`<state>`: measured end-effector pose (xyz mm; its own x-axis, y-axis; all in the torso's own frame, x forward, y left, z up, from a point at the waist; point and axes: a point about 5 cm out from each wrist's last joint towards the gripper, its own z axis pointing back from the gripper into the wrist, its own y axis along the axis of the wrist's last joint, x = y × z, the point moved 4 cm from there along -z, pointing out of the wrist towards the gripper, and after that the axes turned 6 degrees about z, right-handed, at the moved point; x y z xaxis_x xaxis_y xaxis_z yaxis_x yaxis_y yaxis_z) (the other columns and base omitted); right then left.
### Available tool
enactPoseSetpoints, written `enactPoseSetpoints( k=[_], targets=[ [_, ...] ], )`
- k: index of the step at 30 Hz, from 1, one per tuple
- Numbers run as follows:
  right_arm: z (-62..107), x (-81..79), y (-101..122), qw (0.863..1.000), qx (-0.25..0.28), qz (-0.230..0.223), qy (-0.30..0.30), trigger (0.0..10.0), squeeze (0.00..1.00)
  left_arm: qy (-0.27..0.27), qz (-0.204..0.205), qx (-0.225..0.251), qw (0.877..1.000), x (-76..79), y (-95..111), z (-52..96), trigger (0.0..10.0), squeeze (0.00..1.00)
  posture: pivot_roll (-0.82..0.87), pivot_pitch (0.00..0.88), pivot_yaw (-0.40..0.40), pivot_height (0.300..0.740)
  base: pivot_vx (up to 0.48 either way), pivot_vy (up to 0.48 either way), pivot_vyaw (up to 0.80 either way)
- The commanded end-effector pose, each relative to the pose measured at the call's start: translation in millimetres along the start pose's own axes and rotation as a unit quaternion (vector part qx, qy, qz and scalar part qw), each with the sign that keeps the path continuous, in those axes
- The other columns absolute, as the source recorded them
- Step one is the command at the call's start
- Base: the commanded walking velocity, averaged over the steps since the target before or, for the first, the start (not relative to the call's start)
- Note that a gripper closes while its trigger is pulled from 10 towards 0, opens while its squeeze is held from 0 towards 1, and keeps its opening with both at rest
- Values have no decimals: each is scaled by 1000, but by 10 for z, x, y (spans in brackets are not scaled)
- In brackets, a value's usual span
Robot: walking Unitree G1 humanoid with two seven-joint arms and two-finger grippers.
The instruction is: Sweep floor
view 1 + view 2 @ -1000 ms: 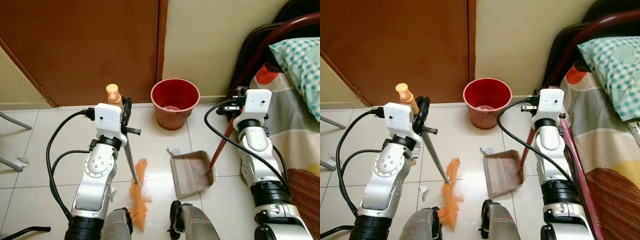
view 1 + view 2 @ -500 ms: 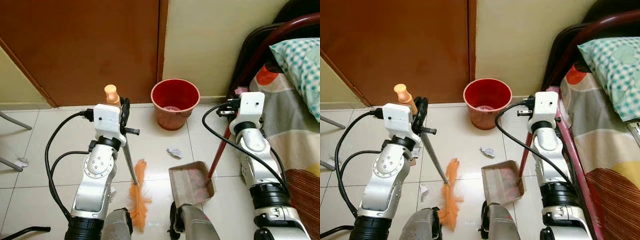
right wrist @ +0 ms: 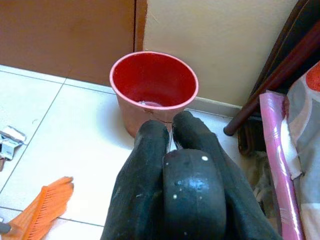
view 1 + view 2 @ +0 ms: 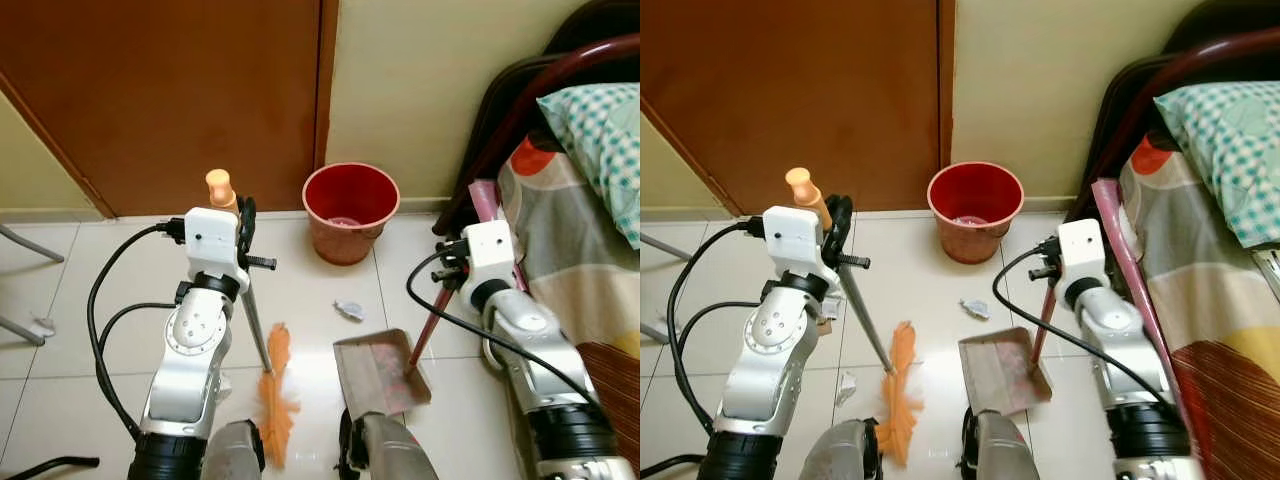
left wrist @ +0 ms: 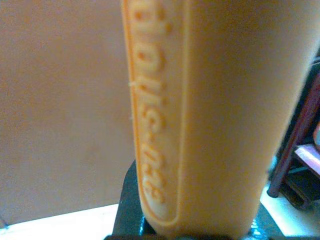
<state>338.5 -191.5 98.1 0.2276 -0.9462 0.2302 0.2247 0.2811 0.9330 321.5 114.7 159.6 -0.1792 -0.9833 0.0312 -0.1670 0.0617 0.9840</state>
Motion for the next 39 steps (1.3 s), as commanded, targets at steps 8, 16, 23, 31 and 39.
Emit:
enactPoseSetpoints(
  k=[8,16,23,31,39],
  targets=[
    [73,79,-129,999,-46,-7,13,10000,0,0,-7,-11,1000,10,-31,-22,10000,0,-1,145,-23,740,0,0,0],
    [13,311,348,991,50,-74,-103,10000,0,2,-10,-13,1000,-1,-32,-16,10000,0,7,145,-23,740,0,0,0],
    [-7,428,539,984,79,-90,-131,10000,0,3,-11,-14,1000,-11,-33,-24,10000,0,8,145,-24,740,0,0,0],
    [-60,612,620,980,82,-93,-158,10000,0,-2,-7,-15,1000,40,-37,-45,10000,0,-1,139,-24,740,0,0,0],
    [1,304,321,985,45,-91,-142,10000,0,5,-12,-23,1000,-19,-76,-13,10000,0,-1,139,-24,740,0,0,0]
  ],
)
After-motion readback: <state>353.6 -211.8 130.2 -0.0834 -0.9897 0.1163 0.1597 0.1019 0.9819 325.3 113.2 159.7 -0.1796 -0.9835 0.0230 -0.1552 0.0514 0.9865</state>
